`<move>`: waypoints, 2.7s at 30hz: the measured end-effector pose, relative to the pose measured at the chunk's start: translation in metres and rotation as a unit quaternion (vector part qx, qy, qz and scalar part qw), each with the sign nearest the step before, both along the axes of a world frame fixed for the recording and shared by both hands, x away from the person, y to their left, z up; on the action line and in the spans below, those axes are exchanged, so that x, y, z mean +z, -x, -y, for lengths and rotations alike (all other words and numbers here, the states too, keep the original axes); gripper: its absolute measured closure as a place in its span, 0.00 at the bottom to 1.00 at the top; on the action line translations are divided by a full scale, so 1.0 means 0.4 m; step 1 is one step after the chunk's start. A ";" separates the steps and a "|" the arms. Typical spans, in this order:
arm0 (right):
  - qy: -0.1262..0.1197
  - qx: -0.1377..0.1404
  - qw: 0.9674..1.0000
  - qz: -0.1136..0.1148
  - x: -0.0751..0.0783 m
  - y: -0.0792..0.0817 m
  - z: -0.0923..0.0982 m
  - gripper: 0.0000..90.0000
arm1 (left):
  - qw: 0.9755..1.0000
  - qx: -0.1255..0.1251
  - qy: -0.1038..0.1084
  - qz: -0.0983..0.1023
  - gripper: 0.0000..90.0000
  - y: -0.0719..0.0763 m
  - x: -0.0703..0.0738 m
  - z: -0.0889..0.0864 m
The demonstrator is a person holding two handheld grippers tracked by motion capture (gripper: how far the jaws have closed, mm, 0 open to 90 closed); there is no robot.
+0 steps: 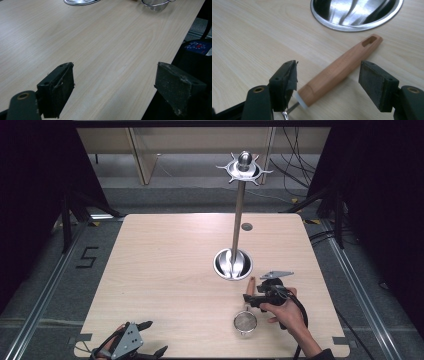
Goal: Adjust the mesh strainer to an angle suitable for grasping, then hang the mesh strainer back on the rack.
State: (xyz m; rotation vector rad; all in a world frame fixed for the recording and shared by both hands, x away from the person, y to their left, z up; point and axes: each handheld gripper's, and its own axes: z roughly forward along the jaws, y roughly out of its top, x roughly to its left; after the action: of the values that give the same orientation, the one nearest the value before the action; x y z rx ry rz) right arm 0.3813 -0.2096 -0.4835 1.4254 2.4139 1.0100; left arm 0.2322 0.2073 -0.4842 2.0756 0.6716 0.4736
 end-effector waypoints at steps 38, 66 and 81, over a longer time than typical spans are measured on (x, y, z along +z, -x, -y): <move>0.094 0.080 0.992 -0.028 -0.016 -0.026 -0.028 0.68 | 1.000 -0.002 -0.003 0.004 0.17 0.000 0.000 0.001; 0.152 0.137 0.978 -0.037 -0.003 -0.014 -0.012 0.76 | 1.000 -0.011 0.001 -0.006 0.17 -0.011 0.002 0.007; 0.104 0.143 0.984 0.025 0.055 0.004 0.005 0.76 | 1.000 -0.010 0.007 -0.001 0.17 -0.009 0.001 0.010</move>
State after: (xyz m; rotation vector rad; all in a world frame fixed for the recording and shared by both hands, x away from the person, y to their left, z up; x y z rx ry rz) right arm 0.3798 -0.2115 -0.4615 0.9948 2.6458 0.8027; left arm 0.2360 0.2032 -0.4838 2.0671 0.6526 0.4550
